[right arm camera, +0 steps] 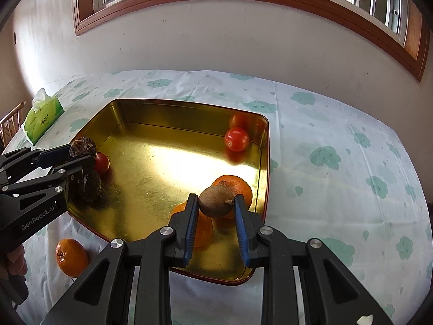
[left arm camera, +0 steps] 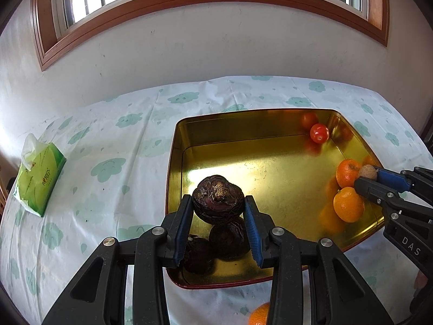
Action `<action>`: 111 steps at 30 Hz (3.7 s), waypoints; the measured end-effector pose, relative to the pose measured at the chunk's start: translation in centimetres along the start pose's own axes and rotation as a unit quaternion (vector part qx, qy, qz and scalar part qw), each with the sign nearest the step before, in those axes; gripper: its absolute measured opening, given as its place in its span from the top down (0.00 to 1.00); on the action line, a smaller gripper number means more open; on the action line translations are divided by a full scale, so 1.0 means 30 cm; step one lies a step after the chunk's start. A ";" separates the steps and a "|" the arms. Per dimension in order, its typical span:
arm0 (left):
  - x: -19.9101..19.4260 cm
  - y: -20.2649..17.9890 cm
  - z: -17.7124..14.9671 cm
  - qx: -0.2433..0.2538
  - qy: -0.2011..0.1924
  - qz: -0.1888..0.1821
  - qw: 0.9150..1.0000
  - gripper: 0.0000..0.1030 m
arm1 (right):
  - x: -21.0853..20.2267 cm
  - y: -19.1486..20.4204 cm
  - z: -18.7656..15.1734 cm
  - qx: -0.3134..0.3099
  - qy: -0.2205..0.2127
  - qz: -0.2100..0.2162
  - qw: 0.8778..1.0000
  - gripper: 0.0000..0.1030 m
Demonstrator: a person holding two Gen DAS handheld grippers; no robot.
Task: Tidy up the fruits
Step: 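Carry the taro in the left tool and kiwi in the right tool over the tin, then open the left tool to drop the taro while the right tool releases the kiwi into the tin, then withdraw both open tools from the tin toward the remaining fruits, then grasp the dark cherry by its body with the right tool, then move the left tool to the mandarin and close on it while the right tool holds the cherry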
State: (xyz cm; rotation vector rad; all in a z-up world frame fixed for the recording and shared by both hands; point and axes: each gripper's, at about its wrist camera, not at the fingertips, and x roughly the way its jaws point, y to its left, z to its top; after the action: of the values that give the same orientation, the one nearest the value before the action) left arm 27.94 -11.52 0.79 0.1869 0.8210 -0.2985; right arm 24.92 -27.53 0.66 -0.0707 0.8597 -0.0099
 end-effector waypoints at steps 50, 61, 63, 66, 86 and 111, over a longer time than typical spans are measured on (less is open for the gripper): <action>-0.244 0.060 -0.339 -0.015 0.009 0.036 0.999 0.39 | -0.224 0.071 -0.345 0.024 0.020 0.028 0.999 0.58; -0.248 0.164 -0.449 -0.053 0.023 0.059 0.997 0.39 | -0.215 0.196 -0.388 -0.012 0.039 0.065 0.997 0.58; -0.246 0.178 -0.455 -0.057 0.024 0.062 0.996 0.39 | -0.209 0.222 -0.390 -0.020 0.043 0.070 0.996 0.58; -0.240 0.200 -0.455 -0.067 0.027 0.059 0.996 0.39 | -0.201 0.257 -0.390 -0.033 0.042 0.068 0.996 0.57; -0.227 0.164 -0.435 -0.061 0.029 0.044 0.997 0.39 | -0.168 0.273 -0.359 -0.046 0.025 0.049 0.997 0.76; -0.204 -0.062 -0.359 -0.017 0.017 -0.012 1.000 0.39 | -0.137 0.010 -0.333 0.005 0.015 -0.016 1.000 0.76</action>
State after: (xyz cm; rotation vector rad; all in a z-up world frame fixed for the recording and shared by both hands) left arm 15.96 -9.14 -1.96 0.1515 0.8626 -0.3047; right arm 14.68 -27.65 -2.75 -0.0740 0.8887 -0.0450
